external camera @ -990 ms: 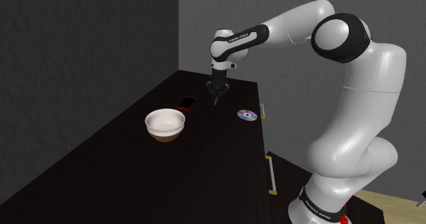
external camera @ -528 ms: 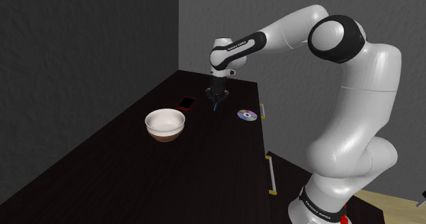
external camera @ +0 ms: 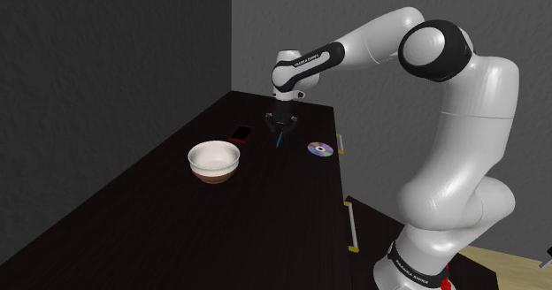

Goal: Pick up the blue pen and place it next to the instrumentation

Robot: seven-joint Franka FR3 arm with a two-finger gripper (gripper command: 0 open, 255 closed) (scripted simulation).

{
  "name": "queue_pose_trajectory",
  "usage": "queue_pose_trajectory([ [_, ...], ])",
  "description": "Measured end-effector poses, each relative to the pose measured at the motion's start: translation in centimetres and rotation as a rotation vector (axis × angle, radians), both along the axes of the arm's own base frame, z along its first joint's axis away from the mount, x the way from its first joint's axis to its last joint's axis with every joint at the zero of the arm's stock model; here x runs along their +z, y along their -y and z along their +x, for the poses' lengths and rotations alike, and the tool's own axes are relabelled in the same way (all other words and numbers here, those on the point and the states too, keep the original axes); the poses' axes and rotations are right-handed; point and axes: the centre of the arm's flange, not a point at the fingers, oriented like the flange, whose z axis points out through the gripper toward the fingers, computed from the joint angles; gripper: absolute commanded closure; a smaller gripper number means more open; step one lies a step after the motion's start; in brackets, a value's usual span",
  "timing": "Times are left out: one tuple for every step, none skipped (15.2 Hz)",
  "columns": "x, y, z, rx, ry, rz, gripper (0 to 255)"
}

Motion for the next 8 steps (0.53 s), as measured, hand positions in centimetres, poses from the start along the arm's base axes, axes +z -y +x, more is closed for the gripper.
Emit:
queue_pose_trajectory([
  [0.0, 0.0, 0.0, 0.000, 0.000, 0.000, 0],
  [0.0, 0.0, 0.0, 0.000, 0.000, 0.000, 0],
  [0.0, 0.0, 0.0, 0.000, 0.000, 0.000, 0],
  [0.0, 0.0, 0.0, 0.000, 0.000, 0.000, 0],
  [0.0, 0.0, 0.0, 0.000, 0.000, 0.000, 0],
  [0.6, 0.1, 0.1, 0.000, 0.000, 0.000, 0],
  [1.4, 0.2, 0.2, 0.000, 0.001, 0.000, 0],
  [2.5, 0.3, 0.0, 0.000, 0.001, -0.001, 0],
])
